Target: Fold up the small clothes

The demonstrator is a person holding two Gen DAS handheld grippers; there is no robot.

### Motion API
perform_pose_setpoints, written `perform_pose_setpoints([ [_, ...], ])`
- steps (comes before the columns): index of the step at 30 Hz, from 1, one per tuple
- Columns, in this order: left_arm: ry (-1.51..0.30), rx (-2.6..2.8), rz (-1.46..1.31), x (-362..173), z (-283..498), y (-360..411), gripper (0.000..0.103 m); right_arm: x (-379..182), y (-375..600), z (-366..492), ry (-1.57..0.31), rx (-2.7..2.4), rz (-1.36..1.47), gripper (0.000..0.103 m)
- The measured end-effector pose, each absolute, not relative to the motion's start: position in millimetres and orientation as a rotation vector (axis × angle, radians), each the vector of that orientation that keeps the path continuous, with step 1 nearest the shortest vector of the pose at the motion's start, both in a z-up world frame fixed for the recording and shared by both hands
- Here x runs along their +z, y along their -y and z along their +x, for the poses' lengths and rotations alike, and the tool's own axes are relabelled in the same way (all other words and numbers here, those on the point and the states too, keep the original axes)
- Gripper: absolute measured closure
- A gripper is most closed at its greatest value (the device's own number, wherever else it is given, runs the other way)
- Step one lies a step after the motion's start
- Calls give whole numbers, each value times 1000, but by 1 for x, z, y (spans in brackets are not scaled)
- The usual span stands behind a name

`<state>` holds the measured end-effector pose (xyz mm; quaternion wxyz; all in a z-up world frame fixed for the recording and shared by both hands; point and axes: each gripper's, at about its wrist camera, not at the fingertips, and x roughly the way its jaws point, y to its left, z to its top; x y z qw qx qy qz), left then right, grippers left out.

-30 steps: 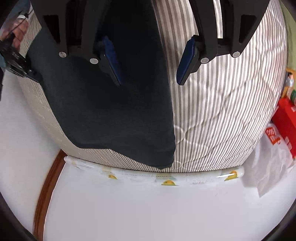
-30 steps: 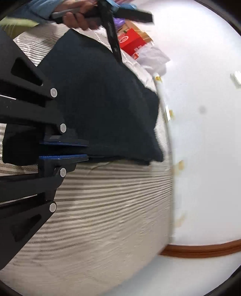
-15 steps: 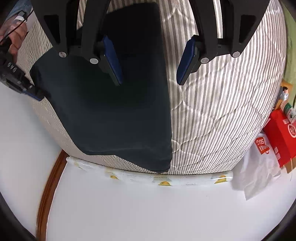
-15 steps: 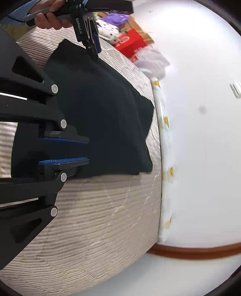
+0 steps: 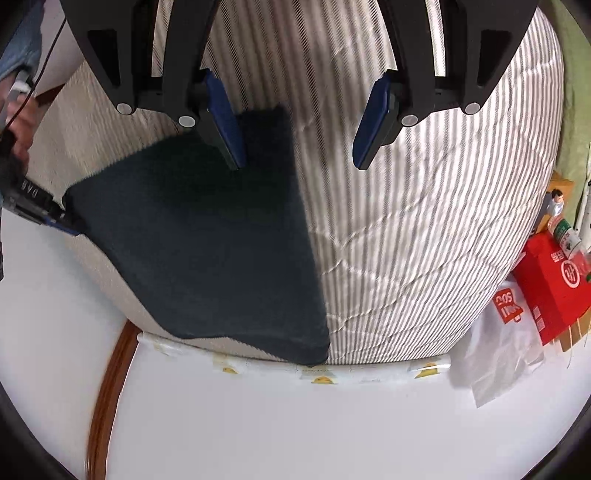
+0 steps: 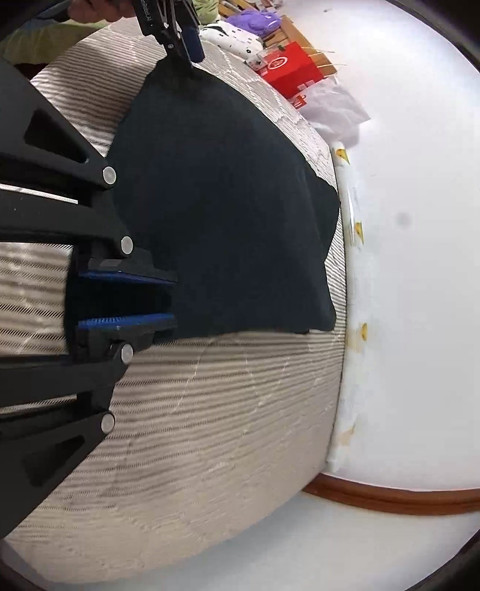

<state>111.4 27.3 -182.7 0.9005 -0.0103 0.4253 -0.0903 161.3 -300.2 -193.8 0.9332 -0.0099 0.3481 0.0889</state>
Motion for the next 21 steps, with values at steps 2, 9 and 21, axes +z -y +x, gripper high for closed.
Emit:
perform_pose_setpoints([
  [2,-880,-200,-25,-185,104,-31,44,-195,308,155,-716,191,0,81],
  [9,-884,-211,-20,-189,90,-32,44,-213,328,146,-759,174,52,74],
  [21,-822,-190,-91,-159,126,-29,44,-185,328,155,-696,184,103,74],
])
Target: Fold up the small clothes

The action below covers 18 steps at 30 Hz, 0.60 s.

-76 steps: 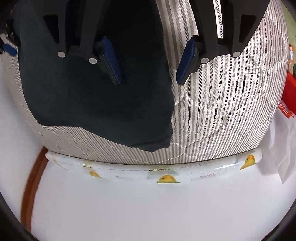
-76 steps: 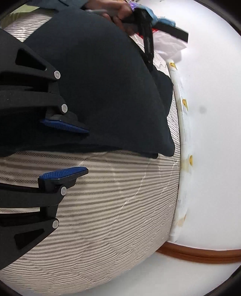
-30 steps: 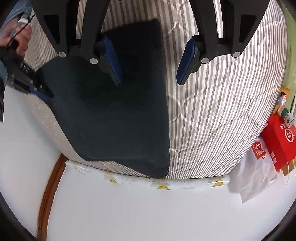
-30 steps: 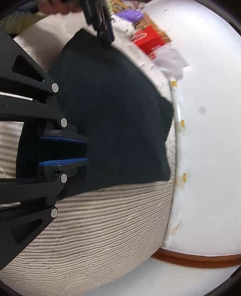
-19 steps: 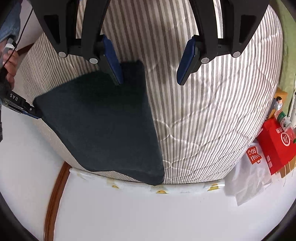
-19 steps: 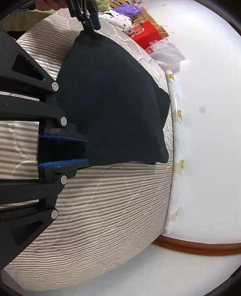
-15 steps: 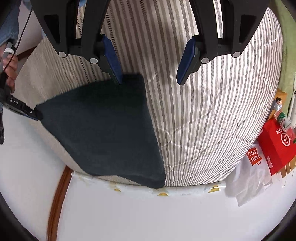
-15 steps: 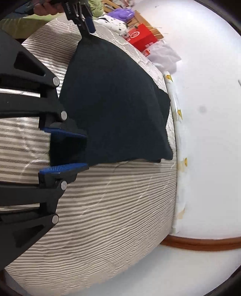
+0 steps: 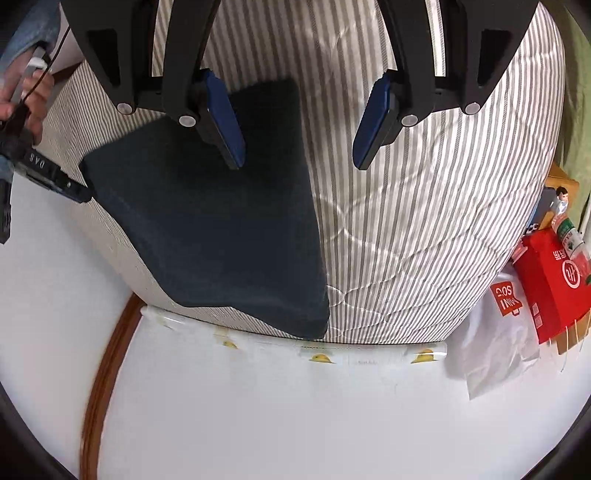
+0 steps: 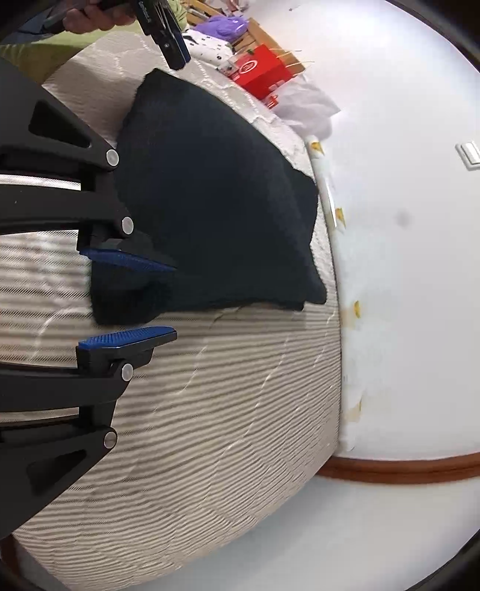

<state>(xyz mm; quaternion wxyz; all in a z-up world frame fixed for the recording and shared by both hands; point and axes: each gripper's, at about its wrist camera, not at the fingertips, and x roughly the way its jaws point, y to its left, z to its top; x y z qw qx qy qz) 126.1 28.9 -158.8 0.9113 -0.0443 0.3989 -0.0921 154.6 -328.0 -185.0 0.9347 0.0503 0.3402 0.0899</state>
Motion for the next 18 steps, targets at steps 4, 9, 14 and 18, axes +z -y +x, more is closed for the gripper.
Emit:
perform_pose_setpoints([
  [4,-867,-182,-95,-170,140,-26,44,-192,319,171,-726,160,69,74],
  [9,-892,-194,-145,-177,145,-31,42,-201,331,174,-754,152,80,74],
  [14,-903,-171,-139,-173,146,-22,43,-197,326,175,-754,147,50,74],
  [18,-917,-150,-169,-172,143,-21,44,-198,327,180,-773,153,49,74],
])
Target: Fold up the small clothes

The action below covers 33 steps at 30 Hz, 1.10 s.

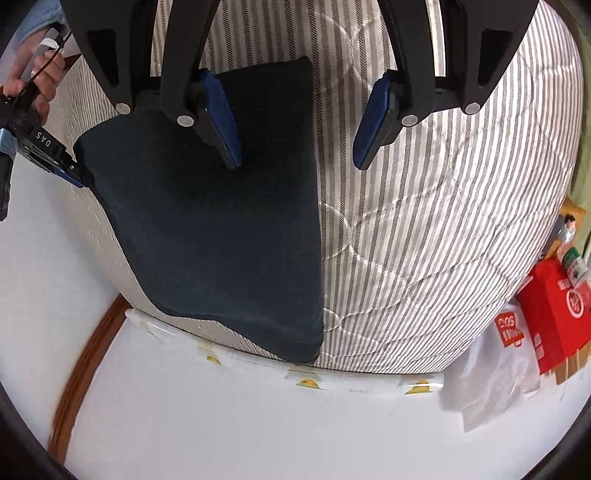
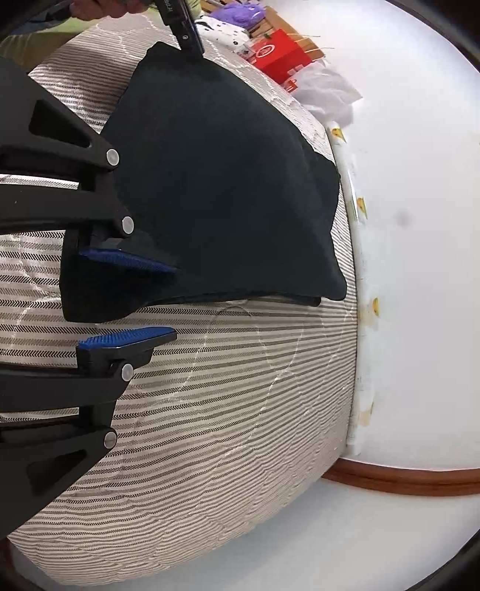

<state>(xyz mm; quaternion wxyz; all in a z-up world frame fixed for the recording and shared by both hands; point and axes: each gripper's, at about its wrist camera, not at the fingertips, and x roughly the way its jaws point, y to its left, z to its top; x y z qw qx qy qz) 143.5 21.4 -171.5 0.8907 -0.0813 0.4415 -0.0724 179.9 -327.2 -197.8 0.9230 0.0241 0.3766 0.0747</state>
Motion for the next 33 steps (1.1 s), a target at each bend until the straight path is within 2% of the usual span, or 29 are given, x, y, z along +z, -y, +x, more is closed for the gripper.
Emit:
perform_pose_setpoints([
  [7,-872,-133,-145,-150,112,-16,43,-176,332,160,-758,124,74,69],
  [9,-842,-113,-122,-140,99,-13,36,-167,332,148,-743,126,82,65],
  [12,-797,-92,-96,-123,77,-10,30,-153,331,126,-720,127,94,58],
  [19,-688,-58,-44,-79,18,3,15,-122,320,73,-671,117,28,50],
  [20,-674,-51,-37,-72,10,6,13,-115,320,62,-660,113,29,42],
  [21,-665,-45,-29,-67,3,8,11,-112,320,56,-652,114,31,25],
  [23,-651,-44,-7,-57,-9,11,7,-100,320,39,-614,113,21,13],
  [26,-650,-56,9,-47,-22,13,7,-86,319,20,-582,88,-8,6],
  [33,-613,-26,-17,-34,-39,7,7,-66,327,-5,-551,61,34,6],
])
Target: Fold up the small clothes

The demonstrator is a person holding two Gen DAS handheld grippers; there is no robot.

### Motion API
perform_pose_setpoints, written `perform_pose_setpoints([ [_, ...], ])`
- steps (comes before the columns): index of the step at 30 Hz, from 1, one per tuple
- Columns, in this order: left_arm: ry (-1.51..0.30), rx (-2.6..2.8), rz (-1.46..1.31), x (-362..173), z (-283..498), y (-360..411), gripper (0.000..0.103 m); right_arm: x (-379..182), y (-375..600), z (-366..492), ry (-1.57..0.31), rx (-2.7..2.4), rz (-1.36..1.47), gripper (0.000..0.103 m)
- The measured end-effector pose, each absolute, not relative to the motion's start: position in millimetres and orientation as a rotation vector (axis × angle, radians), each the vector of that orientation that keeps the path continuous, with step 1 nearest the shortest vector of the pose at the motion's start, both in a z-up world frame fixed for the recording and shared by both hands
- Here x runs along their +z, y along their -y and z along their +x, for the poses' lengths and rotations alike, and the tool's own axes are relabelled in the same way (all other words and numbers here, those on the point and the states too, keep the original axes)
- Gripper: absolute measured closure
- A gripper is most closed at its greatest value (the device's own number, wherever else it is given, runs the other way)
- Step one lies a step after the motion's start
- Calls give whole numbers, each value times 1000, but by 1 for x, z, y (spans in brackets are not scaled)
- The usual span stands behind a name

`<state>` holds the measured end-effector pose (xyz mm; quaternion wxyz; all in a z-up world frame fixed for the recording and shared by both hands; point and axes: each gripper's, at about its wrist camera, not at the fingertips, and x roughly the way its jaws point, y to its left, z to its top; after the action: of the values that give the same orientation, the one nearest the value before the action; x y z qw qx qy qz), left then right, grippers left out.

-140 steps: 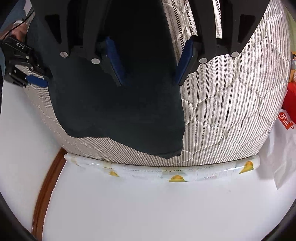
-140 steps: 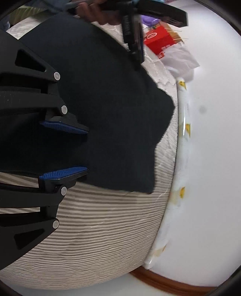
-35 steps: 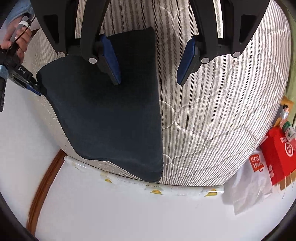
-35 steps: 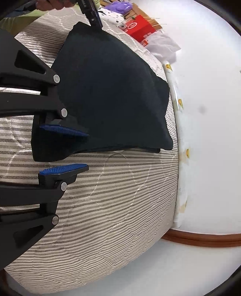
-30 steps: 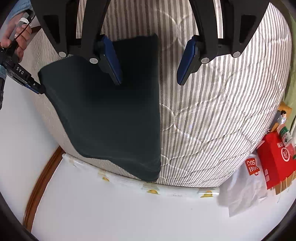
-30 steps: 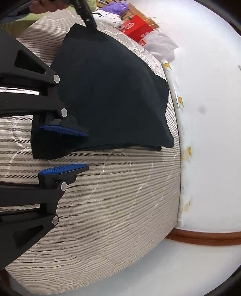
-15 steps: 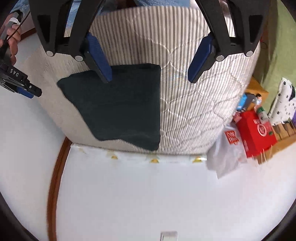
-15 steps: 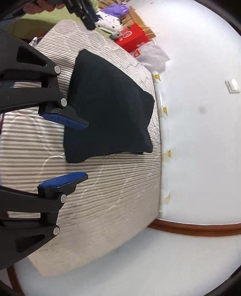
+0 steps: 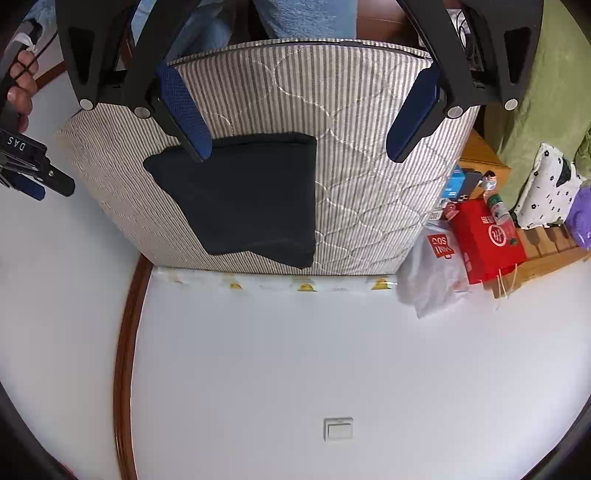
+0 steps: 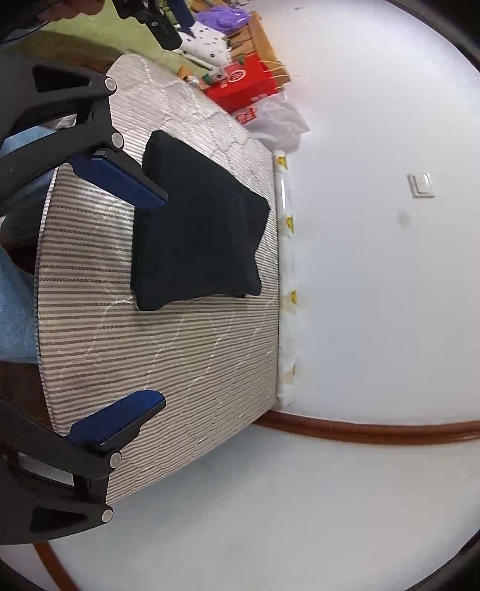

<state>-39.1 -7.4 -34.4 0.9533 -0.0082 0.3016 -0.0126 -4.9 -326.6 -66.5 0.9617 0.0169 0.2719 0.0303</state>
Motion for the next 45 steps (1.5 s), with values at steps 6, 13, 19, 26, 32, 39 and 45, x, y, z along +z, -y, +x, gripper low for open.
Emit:
perform_pose_setpoints([
  [6,-608,-24,-15,-33,-44,8,7,-60,327,-16,-549,47,30,5],
  [13,-606,-15,-8,-34,-45,11,7,-60,325,-21,-551,56,39,5],
  [19,-606,-15,-12,-33,-45,11,7,-63,326,-21,-558,53,44,5],
  [26,-603,-18,-13,-32,-46,12,7,-61,327,-24,-550,47,47,5],
  [32,-607,-19,-13,-31,-45,13,7,-62,331,-25,-549,44,51,5],
  [39,-607,-22,-11,-31,-46,16,7,-62,335,-27,-550,38,52,5],
  [45,-608,-20,-9,-32,-47,17,7,-62,339,-27,-550,33,58,5],
])
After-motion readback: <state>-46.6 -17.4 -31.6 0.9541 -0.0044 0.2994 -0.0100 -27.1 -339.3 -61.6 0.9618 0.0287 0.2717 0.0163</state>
